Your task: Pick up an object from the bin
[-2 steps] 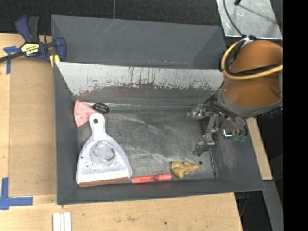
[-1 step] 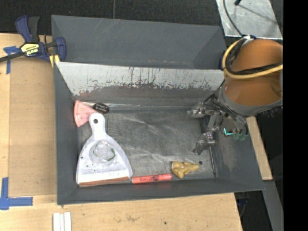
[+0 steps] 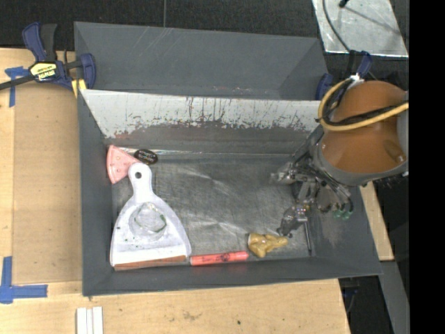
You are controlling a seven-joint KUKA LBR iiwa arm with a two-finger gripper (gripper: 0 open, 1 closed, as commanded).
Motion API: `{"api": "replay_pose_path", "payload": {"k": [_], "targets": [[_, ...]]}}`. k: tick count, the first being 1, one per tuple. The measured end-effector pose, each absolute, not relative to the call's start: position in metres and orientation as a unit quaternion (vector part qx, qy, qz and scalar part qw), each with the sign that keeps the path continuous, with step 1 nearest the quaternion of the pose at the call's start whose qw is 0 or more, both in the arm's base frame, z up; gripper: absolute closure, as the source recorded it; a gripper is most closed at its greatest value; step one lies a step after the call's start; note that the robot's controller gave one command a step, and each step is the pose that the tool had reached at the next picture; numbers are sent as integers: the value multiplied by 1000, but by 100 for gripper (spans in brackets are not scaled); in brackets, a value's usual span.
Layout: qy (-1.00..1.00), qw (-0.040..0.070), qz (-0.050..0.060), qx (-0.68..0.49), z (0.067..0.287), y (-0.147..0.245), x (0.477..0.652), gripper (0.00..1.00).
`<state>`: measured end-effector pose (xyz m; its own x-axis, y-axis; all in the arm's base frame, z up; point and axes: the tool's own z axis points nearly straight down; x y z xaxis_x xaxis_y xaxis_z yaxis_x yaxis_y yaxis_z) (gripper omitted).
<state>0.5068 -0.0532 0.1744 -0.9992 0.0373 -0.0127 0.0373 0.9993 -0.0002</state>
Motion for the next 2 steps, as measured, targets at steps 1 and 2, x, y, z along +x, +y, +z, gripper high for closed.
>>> {"api": "replay_pose_path", "payload": {"k": [1,2], "targets": [[1000,3,0,28,99,-69,497,0],[999,-1,0,45,74,-68,494,0]]}}
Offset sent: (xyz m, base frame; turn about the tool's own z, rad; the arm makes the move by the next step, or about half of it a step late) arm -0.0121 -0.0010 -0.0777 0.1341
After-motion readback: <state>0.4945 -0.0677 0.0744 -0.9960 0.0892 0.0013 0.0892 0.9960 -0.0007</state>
